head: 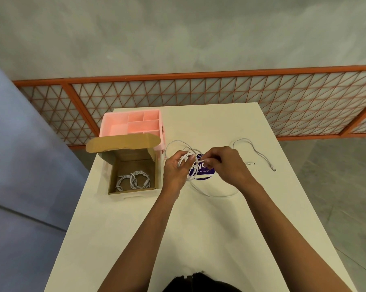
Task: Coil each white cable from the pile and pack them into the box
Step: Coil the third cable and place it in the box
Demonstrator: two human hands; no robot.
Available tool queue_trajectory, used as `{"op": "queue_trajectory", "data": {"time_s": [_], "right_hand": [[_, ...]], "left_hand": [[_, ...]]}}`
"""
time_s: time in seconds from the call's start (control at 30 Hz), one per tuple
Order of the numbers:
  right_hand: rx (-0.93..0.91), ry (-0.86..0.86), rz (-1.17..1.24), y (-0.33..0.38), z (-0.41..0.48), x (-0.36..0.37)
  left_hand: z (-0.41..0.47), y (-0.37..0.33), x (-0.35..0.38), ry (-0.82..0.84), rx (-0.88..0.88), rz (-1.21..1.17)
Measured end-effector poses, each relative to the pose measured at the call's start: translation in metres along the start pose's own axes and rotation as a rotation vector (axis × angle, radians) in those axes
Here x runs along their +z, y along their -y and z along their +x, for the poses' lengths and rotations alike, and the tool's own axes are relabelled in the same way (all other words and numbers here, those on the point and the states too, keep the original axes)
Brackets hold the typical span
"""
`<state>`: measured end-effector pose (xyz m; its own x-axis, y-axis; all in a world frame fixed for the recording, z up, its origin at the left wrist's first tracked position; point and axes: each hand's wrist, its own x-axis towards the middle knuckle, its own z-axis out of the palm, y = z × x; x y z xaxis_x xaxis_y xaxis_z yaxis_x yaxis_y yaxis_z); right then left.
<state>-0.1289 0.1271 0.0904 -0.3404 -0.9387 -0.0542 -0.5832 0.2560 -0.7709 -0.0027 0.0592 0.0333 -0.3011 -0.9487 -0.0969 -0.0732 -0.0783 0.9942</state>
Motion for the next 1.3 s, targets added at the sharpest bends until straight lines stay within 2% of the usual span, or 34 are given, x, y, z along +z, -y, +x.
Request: {"op": "queue_trajectory", "data": {"time_s": [0.1,0.3,0.53,0.67,0.8,0.9,1.0,1.17,1.3], "right_hand": [[-0.006,0.029,0.027,0.000,-0.001,-0.005],[0.038,-0.008,0.251,-0.005,0.001,-0.017],[0.105,0.001,0.430,-0.021,0.003,-0.023],[0.121,0.006,0.502,-0.022,0.005,-0.024],[0.111,-0.016,0.499,-0.024,0.007,-0.031],[0.101,-0.012,0.481,-0.026,0.008,-0.033],[0.083,-0.024,0.458,-0.024,0.009,-0.036],[0.072,-0.079,0.463,-0.026,0.009,-0.046],[0.076,-0.066,0.464,-0.028,0.008,-0.045]], "left_hand": [[0.002,0.004,0.001,-0.018,0.019,0.052],[0.003,0.003,-0.001,-0.028,0.091,0.097],[-0.004,-0.001,-0.001,-0.041,-0.001,-0.144],[-0.007,-0.001,-0.006,0.087,-0.061,-0.114],[-0.010,-0.008,-0.012,0.249,-0.065,-0.236],[-0.006,-0.016,-0.010,0.278,-0.102,-0.126],[-0.003,-0.017,-0.006,0.348,-0.065,-0.001],[-0.002,-0.010,-0.007,0.395,0.024,0.029],[-0.003,-0.008,-0.005,0.379,0.019,0.081]]}}
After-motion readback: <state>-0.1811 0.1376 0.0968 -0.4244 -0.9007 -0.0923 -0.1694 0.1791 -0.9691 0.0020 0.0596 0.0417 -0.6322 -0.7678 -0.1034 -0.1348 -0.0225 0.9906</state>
